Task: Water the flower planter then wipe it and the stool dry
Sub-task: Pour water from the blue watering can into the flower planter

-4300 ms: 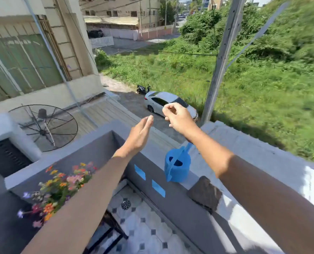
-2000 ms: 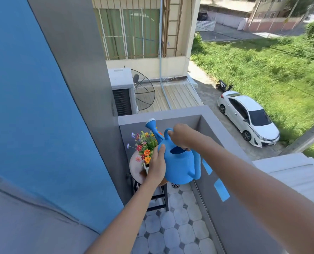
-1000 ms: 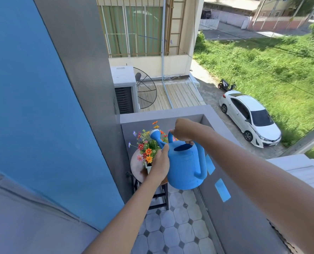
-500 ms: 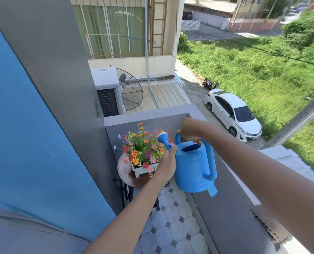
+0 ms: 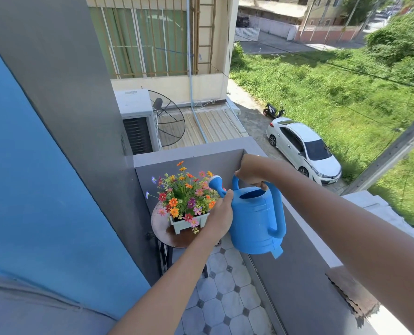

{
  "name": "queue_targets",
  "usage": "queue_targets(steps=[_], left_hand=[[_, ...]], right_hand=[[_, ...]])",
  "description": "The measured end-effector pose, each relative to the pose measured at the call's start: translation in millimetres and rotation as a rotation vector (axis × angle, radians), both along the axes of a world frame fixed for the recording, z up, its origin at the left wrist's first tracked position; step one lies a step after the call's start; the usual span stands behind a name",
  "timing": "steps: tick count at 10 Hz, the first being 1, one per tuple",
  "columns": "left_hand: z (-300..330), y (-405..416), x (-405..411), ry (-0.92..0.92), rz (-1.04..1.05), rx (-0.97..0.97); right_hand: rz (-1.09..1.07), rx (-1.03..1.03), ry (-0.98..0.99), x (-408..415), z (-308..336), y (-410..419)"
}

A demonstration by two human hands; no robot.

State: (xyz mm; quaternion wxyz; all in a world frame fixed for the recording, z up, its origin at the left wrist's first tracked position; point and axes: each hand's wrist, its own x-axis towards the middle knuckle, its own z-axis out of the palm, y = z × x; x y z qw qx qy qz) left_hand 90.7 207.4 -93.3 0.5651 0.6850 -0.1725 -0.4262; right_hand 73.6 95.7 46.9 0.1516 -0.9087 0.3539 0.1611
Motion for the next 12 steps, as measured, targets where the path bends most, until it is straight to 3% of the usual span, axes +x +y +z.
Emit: queue_targets(steps=[5,6,10,12], left_hand=[[-2.3,15.2,-3.4,0.012,0.022,-0.039],[-5.2,27.4,-1.9,0.015,0.038,-0.035],[-13.5,79.6,10.6,-0.001,0.188,0.054],[-13.7,96.8,6.9,0.005,0.177,0.049]], right_hand=[[0.005,0.039,-0.014,-4.5,3.4,18.1],[0.092,-0.043,0.091,1.3,-4.5,26.9],[0.186,0.081,-0.051,23.9,-12.3,72.0],[0.212,-0.037,0.08,22.9,-18.0,90.8]])
